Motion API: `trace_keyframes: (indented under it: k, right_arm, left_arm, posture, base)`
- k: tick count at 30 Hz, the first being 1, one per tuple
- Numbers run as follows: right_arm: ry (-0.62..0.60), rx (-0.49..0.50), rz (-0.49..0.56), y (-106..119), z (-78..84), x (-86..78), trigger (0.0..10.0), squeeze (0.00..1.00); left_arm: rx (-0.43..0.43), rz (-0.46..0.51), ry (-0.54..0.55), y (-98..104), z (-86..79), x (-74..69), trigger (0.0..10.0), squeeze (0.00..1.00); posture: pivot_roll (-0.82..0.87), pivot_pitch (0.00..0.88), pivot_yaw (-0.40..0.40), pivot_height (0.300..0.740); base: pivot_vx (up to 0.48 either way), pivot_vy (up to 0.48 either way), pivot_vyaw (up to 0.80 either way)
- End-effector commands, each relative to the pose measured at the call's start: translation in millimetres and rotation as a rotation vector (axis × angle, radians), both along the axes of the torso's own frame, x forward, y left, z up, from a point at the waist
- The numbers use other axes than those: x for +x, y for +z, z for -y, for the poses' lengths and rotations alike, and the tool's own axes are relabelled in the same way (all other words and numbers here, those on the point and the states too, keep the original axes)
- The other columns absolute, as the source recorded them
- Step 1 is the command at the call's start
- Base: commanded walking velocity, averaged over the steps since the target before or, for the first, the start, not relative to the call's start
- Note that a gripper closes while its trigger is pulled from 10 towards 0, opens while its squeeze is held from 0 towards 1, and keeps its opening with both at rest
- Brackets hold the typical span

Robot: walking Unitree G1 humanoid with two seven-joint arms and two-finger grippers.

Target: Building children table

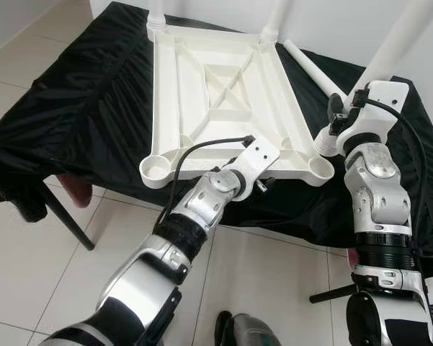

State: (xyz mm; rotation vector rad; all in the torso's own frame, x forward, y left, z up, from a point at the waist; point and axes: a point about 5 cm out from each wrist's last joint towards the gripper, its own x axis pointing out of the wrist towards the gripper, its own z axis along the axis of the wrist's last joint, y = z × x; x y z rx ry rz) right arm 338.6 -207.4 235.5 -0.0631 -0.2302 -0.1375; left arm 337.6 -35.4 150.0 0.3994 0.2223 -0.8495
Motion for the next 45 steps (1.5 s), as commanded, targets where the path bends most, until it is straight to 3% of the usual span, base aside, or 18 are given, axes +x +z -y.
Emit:
trace_keyframes:
  k: [1,7,11,16,17,19,20,21,22,30,31,33,34,37,38,45]
  right_arm:
    - [-0.027,-0.003,0.027,3.7,6.4,-4.0,10.0,0.00]
    - [-0.027,-0.005,0.027,3.7,6.4,-4.3,10.0,0.00]
    - [-0.025,-0.007,0.028,4.9,6.2,-3.7,10.0,0.00]
    - [-0.024,-0.007,0.026,4.7,5.9,-3.8,10.0,0.00]
    - [-0.025,-0.007,0.025,4.4,6.1,-3.8,10.0,0.00]
    - [-0.025,-0.007,0.025,4.4,6.1,-3.8,10.0,0.00]
    - [-0.027,-0.007,0.024,4.5,6.7,-3.9,10.0,0.00]
    - [-0.032,-0.005,0.024,4.7,7.9,-3.9,10.0,0.00]
    - [-0.037,-0.005,0.024,4.8,9.2,-3.9,10.0,0.00]
    - [-0.047,-0.001,0.026,5.3,11.1,-4.3,10.0,0.00]
    - [-0.048,0.000,0.025,5.2,11.1,-4.5,10.0,0.00]
    - [-0.048,0.000,0.025,5.2,11.1,-4.5,10.0,0.00]
    - [-0.048,-0.001,0.025,5.2,11.1,-4.6,10.0,0.00]
    - [-0.048,-0.001,0.025,5.2,11.1,-4.6,10.0,0.00]
    - [-0.048,-0.001,0.022,4.6,11.0,-4.5,10.0,0.00]
    - [-0.048,-0.002,0.016,3.5,11.6,-4.0,10.0,0.00]
  left_arm:
    - [-0.045,-0.001,-0.103,8.6,44.4,-17.8,10.0,0.00]
    - [-0.023,0.025,-0.126,13.1,49.4,-15.2,10.0,0.00]
    - [0.043,0.078,-0.182,18.6,58.0,-14.8,10.0,0.00]
    - [0.077,0.062,-0.246,18.1,62.0,-16.5,10.0,0.00]
    - [0.092,0.052,-0.271,15.6,62.0,-17.5,9.4,0.00]
    - [0.092,0.052,-0.271,15.6,62.0,-17.5,9.4,0.00]
    - [0.113,0.040,-0.303,11.5,61.3,-19.2,4.0,0.00]
    - [0.139,0.027,-0.329,6.2,60.1,-20.6,5.1,0.00]
    - [0.162,0.014,-0.353,1.2,59.0,-22.3,10.0,0.00]
    - [0.205,-0.003,-0.367,-8.8,57.6,-24.3,10.0,0.00]
    - [0.207,-0.004,-0.364,-9.4,57.4,-24.0,7.8,0.00]
    - [0.207,-0.004,-0.364,-9.4,57.4,-24.0,7.8,0.00]
    - [0.208,-0.005,-0.362,-9.5,57.3,-23.8,6.8,0.00]
    - [0.208,-0.005,-0.362,-9.5,57.3,-23.8,6.8,0.00]
    - [0.197,-0.010,-0.364,-8.3,56.5,-22.8,0.0,0.00]
    - [0.185,-0.042,-0.404,-8.3,46.5,-18.3,0.0,0.00]
  posture:
    - [0.04,0.086,-0.089,0.740]
    - [0.04,0.083,-0.090,0.740]
    - [0.04,0.082,-0.089,0.740]
    - [0.04,0.089,-0.086,0.740]
    - [0.04,0.090,-0.086,0.740]
    - [0.04,0.090,-0.086,0.740]
    - [0.03,0.093,-0.083,0.740]
    - [0.03,0.093,-0.080,0.740]
    - [0.03,0.093,-0.080,0.740]
    - [0.03,0.094,-0.075,0.740]
    - [0.03,0.096,-0.074,0.740]
    - [0.03,0.096,-0.074,0.740]
    - [0.03,0.096,-0.074,0.740]
    - [0.03,0.096,-0.074,0.740]
    - [0.03,0.098,-0.076,0.740]
    - [0.03,0.100,-0.076,0.740]
  base:
    - [0.000,0.000,0.00]
    - [0.000,0.000,0.00]
    - [0.000,0.000,0.00]
    - [0.000,0.000,0.00]
    - [0.000,0.000,0.00]
    - [0.000,0.000,0.00]
    - [0.000,0.000,0.00]
    - [0.000,0.000,0.00]
    - [0.000,0.000,0.00]
    - [0.000,0.000,0.00]
    - [0.000,0.000,0.00]
    - [0.000,0.000,0.00]
    - [0.000,0.000,0.00]
    - [0.000,0.000,0.00]
    - [0.000,0.000,0.00]
    - [0.000,0.000,0.00]
